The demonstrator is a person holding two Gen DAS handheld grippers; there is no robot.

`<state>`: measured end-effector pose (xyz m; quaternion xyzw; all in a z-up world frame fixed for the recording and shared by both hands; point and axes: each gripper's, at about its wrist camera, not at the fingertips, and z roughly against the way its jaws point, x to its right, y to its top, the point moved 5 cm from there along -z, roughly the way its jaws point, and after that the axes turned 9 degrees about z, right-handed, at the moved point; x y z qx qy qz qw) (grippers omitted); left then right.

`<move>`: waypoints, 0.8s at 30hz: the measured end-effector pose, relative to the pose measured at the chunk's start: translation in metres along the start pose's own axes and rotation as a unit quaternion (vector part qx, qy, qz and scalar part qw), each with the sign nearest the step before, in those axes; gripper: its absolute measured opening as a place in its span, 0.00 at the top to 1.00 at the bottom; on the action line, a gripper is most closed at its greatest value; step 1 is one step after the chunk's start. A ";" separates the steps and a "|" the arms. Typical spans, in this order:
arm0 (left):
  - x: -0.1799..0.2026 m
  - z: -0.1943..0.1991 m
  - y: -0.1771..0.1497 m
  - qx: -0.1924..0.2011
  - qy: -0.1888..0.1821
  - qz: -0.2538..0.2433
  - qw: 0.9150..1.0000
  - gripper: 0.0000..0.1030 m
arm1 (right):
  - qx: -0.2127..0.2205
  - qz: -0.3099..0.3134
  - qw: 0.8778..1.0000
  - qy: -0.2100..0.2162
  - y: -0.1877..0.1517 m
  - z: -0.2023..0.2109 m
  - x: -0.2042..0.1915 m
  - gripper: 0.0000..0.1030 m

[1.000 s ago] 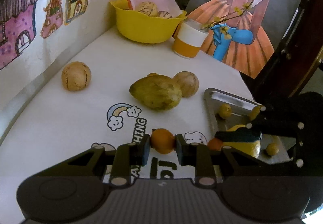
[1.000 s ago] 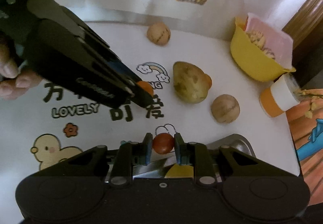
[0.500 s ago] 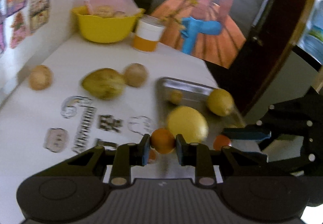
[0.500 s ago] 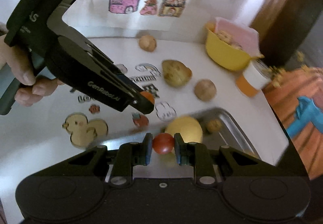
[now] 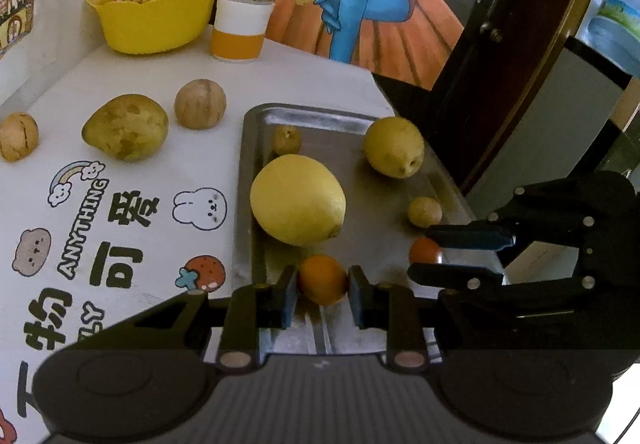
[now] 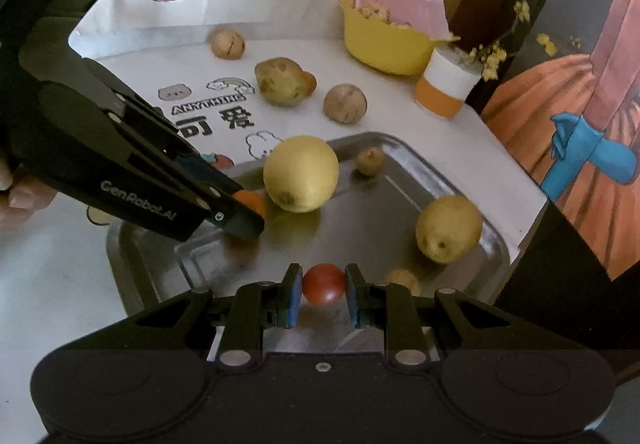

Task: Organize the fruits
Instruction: 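Carry both tomatoes onto the metal tray and open both grippers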

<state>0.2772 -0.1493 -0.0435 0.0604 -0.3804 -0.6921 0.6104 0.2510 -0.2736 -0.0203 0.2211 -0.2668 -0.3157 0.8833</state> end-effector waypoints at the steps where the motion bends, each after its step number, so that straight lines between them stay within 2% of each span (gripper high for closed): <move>1: 0.000 -0.001 -0.001 -0.002 0.003 -0.001 1.000 0.72 | 0.000 -0.002 1.000 0.002 -0.001 -0.003 0.001 0.76; 7: 0.002 -0.003 0.000 -0.001 0.010 -0.010 1.000 0.71 | 0.003 -0.013 1.000 0.006 -0.007 -0.010 0.002 0.76; 11: 0.002 -0.001 0.000 -0.001 0.010 -0.009 1.000 0.71 | 0.007 -0.013 1.000 0.003 -0.007 -0.005 0.002 0.72; 13: 0.002 0.003 0.000 0.001 0.008 -0.008 1.000 0.64 | 0.009 -0.009 1.000 0.000 -0.008 0.000 0.001 0.67; 17: 0.004 0.014 0.000 0.010 0.000 -0.012 1.000 0.59 | 0.009 -0.010 1.000 -0.006 -0.009 0.016 -0.001 0.58; 19: 0.005 0.022 -0.001 0.016 -0.004 -0.011 1.000 0.45 | 0.010 -0.013 1.000 -0.009 -0.010 0.026 -0.002 0.52; 23: 0.007 0.043 -0.004 0.034 -0.010 -0.011 0.999 0.30 | 0.010 -0.018 1.000 -0.014 -0.012 0.054 -0.008 0.35; 24: 0.008 0.050 -0.004 0.040 -0.010 -0.012 0.999 0.21 | 0.010 -0.018 1.000 -0.016 -0.013 0.062 -0.011 0.30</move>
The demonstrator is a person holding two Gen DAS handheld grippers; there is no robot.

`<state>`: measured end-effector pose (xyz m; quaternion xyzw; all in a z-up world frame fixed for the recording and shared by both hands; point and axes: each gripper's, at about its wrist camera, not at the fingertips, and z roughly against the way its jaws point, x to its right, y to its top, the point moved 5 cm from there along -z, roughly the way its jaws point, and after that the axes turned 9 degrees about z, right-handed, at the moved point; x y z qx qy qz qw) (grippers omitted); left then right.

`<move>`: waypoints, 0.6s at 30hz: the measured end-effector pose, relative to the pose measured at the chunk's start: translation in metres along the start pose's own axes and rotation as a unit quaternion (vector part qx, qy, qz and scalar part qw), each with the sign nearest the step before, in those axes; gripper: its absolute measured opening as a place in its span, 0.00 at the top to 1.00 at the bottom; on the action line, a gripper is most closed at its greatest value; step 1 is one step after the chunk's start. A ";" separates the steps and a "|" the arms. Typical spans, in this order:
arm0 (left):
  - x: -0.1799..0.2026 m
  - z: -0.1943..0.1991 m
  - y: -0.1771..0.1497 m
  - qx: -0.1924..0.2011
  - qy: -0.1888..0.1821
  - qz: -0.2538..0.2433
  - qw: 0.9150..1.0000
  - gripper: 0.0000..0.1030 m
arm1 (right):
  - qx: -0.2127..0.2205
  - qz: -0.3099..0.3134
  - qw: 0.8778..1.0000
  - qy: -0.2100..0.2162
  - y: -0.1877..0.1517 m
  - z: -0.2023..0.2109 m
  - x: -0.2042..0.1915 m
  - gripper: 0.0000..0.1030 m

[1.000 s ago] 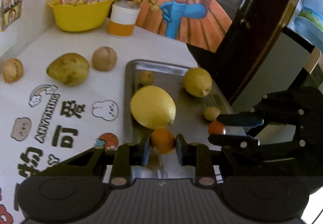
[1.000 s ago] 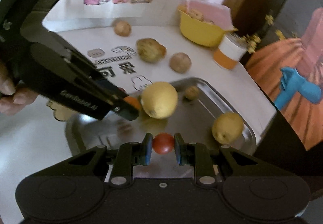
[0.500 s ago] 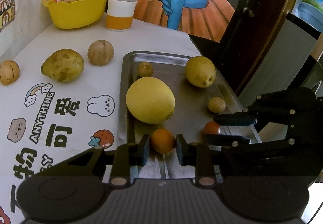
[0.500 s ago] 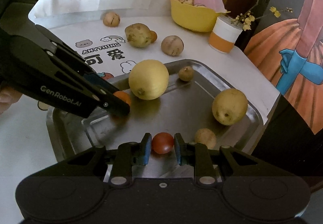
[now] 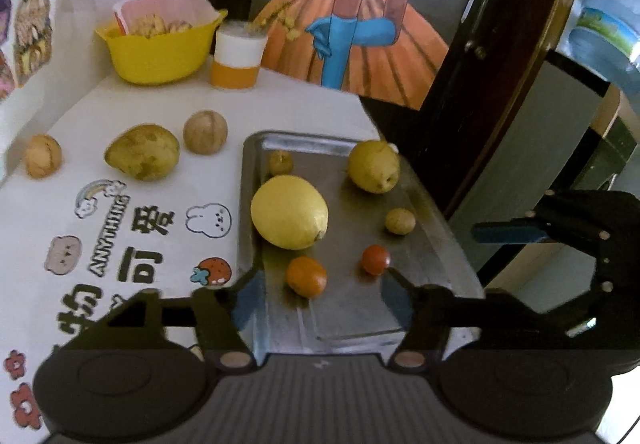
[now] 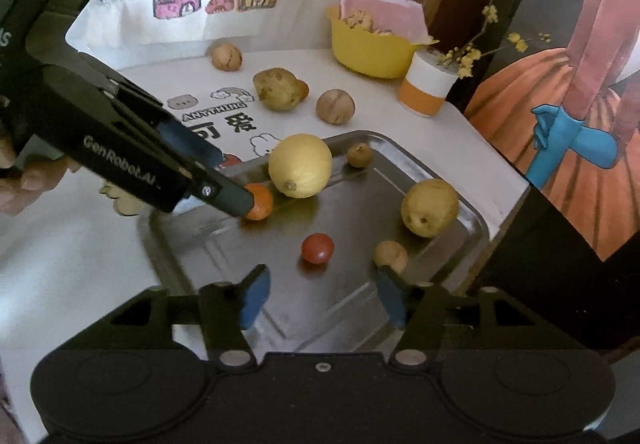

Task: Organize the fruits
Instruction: 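Carry both tomatoes onto the metal tray and open both grippers, then move both grippers back toward the loose fruits beside the tray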

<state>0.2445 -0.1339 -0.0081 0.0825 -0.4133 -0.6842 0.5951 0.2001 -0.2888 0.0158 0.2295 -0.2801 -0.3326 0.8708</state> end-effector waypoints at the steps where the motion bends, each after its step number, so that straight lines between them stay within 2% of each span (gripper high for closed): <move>1: 0.000 0.008 -0.001 0.008 0.000 -0.002 1.000 0.14 | 0.000 0.000 1.000 -0.002 -0.001 0.007 -0.003 0.28; 3: 0.002 0.022 -0.003 0.020 0.001 -0.008 1.000 0.08 | -0.001 -0.003 1.000 -0.006 -0.002 0.024 -0.010 0.20; 6: 0.004 0.044 -0.008 0.029 -0.006 -0.025 0.999 0.02 | -0.008 -0.012 1.000 -0.002 -0.005 0.045 -0.023 0.15; 12: -0.001 0.084 -0.022 0.025 -0.005 -0.051 0.998 0.01 | -0.046 -0.030 0.998 0.029 -0.011 0.084 -0.065 0.13; 15: -0.011 0.101 -0.025 0.023 0.005 -0.051 0.998 0.01 | -0.048 -0.039 0.997 0.051 -0.005 0.103 -0.089 0.05; 18: -0.023 0.120 -0.024 0.023 0.023 -0.053 0.998 0.01 | -0.045 -0.041 0.996 0.057 0.009 0.113 -0.108 0.03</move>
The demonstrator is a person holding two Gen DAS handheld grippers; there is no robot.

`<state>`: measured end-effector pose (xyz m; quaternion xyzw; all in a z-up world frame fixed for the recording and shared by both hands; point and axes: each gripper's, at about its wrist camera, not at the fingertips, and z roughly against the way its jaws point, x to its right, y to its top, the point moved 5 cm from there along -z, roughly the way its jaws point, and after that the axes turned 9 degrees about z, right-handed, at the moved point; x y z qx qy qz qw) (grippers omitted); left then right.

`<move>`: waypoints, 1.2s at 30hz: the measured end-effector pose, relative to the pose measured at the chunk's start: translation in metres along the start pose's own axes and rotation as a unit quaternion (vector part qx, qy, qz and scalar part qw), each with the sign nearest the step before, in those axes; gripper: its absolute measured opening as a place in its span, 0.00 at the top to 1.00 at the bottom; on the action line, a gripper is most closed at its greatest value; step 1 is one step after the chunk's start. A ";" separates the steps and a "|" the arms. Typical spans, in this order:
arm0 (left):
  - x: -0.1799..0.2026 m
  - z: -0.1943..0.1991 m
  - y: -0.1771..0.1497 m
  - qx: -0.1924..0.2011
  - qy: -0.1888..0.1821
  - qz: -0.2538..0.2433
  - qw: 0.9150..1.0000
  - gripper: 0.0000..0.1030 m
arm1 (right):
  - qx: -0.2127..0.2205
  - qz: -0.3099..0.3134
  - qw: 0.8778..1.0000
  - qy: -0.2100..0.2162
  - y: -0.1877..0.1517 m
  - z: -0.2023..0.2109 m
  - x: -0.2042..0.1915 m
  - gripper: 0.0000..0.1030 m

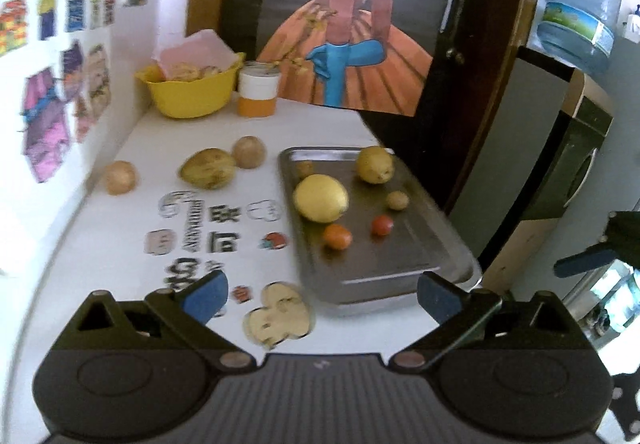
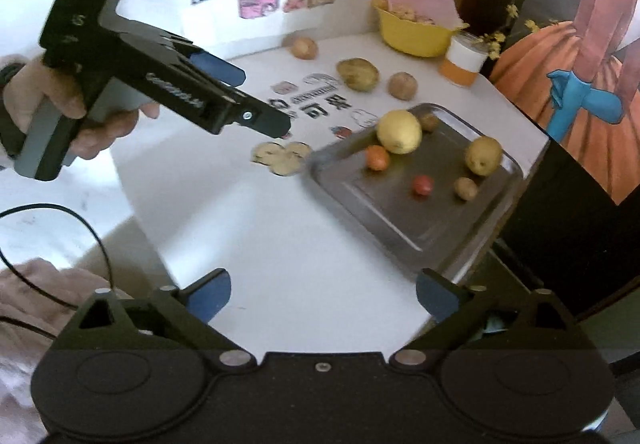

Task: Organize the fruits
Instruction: 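Move both grippers back toward the loose fruits beside the tray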

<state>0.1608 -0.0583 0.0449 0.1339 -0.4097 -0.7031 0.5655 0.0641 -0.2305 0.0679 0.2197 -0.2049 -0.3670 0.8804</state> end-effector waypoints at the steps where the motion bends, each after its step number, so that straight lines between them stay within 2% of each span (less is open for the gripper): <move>1: -0.005 0.006 0.000 0.002 0.009 0.000 1.000 0.01 | 0.004 -0.001 1.000 0.002 0.005 0.002 -0.006 0.02; 11: -0.056 0.048 0.019 0.037 0.092 0.008 0.995 0.01 | 0.048 -0.046 0.997 0.042 0.082 0.009 -0.032 0.01; 14: -0.071 0.052 0.029 0.047 0.105 0.028 0.993 0.01 | 0.068 -0.085 0.993 0.052 0.112 0.013 -0.022 0.01; 18: -0.090 0.049 0.042 0.062 0.113 0.058 0.990 0.01 | 0.098 -0.133 0.985 0.054 0.154 0.016 0.011 0.01; 21: -0.099 0.035 0.052 0.075 0.123 0.072 0.987 0.01 | 0.113 -0.136 0.984 0.025 0.181 0.008 0.040 0.01; 24: -0.101 0.015 0.066 0.083 0.120 0.076 0.986 0.01 | 0.105 -0.157 0.982 0.006 0.202 -0.011 0.072 0.01; 29: -0.102 -0.022 0.091 0.092 0.099 0.079 0.988 0.01 | 0.082 -0.214 0.973 0.014 0.222 -0.058 0.123 0.01; 36: -0.099 -0.089 0.110 0.085 0.092 0.051 0.991 0.01 | 0.043 -0.232 0.971 0.031 0.223 -0.142 0.171 0.01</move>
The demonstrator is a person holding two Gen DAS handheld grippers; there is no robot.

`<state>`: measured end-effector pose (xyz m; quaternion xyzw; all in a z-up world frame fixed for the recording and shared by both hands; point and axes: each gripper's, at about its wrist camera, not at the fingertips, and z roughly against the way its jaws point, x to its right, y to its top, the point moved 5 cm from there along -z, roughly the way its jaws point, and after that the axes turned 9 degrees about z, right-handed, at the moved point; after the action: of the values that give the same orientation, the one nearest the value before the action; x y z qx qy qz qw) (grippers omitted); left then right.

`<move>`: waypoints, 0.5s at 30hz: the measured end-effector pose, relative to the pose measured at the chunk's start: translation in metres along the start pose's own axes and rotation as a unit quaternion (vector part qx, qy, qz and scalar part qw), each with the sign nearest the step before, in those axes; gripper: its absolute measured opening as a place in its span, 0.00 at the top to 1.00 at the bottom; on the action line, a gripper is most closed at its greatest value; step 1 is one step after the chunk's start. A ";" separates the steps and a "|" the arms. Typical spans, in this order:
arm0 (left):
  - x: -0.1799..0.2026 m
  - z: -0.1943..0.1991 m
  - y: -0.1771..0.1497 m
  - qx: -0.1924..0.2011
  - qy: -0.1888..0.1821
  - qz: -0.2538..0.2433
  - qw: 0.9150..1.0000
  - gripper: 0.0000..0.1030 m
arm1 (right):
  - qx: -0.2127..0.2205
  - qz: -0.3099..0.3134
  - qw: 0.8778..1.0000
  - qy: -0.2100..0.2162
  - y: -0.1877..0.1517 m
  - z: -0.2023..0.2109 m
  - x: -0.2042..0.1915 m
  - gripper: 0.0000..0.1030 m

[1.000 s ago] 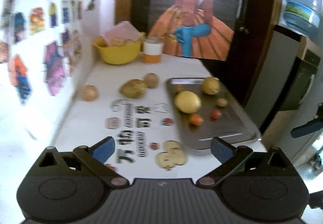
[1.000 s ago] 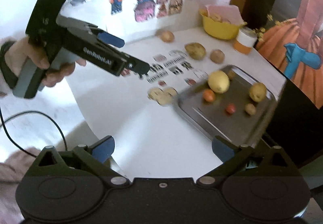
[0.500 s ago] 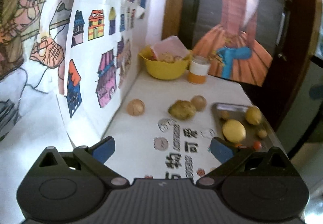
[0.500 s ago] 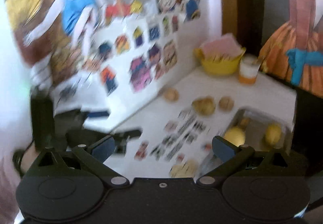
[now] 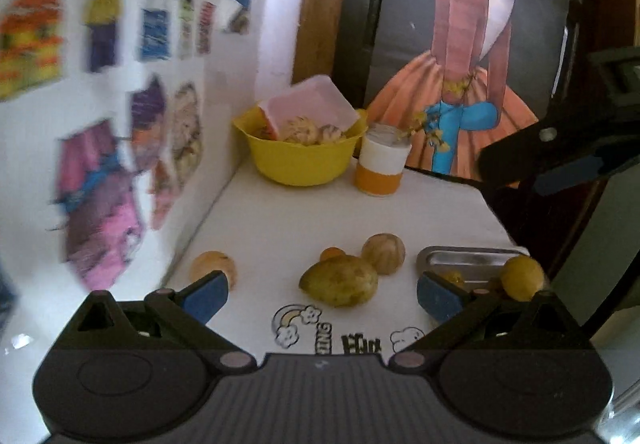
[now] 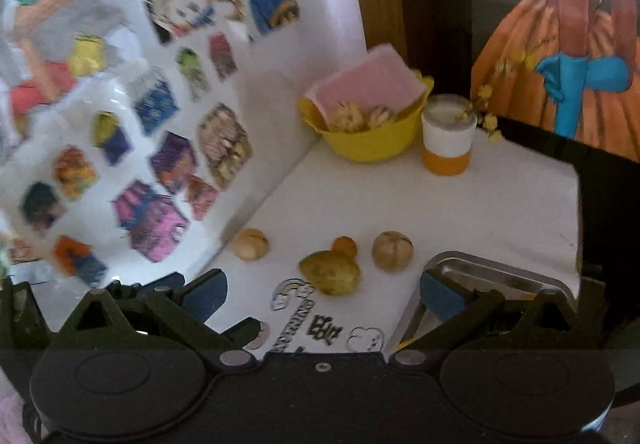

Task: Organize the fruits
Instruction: 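Move both grippers back toward the loose fruits beside the tray, then grasp the large mottled pear with the left gripper while the right gripper grasps a round tan fruit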

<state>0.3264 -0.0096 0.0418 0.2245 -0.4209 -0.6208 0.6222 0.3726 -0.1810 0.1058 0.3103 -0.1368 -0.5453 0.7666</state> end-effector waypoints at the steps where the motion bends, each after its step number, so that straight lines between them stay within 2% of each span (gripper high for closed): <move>1: 0.003 -0.010 -0.001 -0.003 -0.002 -0.005 1.000 0.01 | -0.006 -0.004 1.000 0.002 0.000 -0.011 0.007 0.01; 9: 0.018 -0.078 -0.012 -0.028 0.006 -0.029 0.999 0.01 | -0.043 -0.047 0.998 0.012 -0.006 -0.094 0.062 0.05; 15: 0.017 -0.110 -0.018 -0.042 0.025 -0.038 0.998 0.01 | -0.058 -0.051 0.996 0.036 -0.005 -0.135 0.072 0.12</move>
<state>0.4020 -0.0550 -0.0289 0.2292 -0.3696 -0.6553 0.6176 0.4690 -0.2042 -0.0109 0.2916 -0.0608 -0.5793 0.7587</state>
